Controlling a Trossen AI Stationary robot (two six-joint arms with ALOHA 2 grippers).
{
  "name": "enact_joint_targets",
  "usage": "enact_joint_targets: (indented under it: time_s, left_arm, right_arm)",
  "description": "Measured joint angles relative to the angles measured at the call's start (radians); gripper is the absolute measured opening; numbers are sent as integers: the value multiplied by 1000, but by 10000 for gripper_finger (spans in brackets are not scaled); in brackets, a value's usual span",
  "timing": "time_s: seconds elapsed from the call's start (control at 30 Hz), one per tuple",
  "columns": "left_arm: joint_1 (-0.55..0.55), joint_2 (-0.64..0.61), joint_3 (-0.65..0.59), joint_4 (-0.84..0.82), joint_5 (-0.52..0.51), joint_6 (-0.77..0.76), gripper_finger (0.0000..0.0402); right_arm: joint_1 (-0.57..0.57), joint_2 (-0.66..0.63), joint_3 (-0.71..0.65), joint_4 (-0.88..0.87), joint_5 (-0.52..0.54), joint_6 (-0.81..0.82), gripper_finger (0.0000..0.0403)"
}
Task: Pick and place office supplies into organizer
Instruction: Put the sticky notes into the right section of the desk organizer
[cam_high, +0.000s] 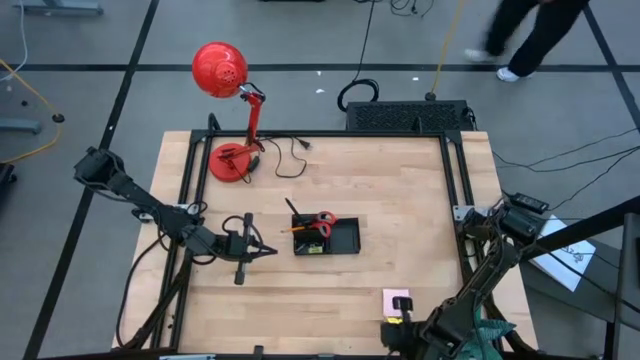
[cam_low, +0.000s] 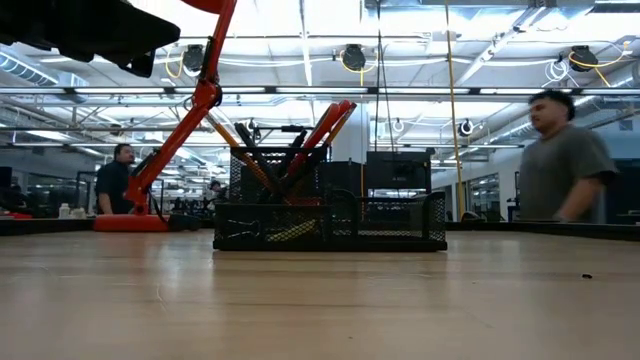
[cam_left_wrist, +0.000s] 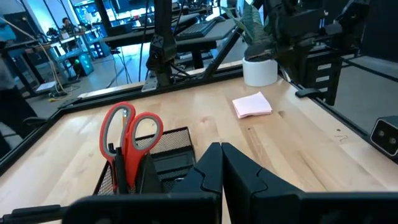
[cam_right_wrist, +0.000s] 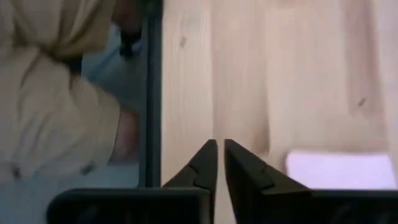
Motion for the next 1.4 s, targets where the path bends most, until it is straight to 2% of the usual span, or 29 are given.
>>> enact_joint_targets:
  time_s: [0.1,0.23,0.37,0.5,0.63,0.83,1.03,1.4]
  left_arm:
    - [0,0,0,-10,0,16,6]
    - [0,0,0,-30,0,23,6]
    - [0,0,0,-47,0,23,6]
    - [0,0,0,-48,0,23,6]
    - [0,0,0,-56,0,24,6]
    - [0,0,0,-79,-1,-2,6]
    - [0,0,0,-79,-1,-30,6]
    - [0,0,0,-78,-1,-41,6]
  right_arm:
    - [1,0,0,-53,-60,-3,55]
    - [-9,0,0,-133,-61,14,128]
    - [-20,8,0,-197,-17,12,197]
    - [-21,63,0,-214,17,-41,227]
    - [-18,128,8,-264,14,-76,223]
    - [0,219,108,-447,4,-71,194]
    - [3,265,146,-563,3,-52,176]
    - [1,290,143,-532,10,-78,145]
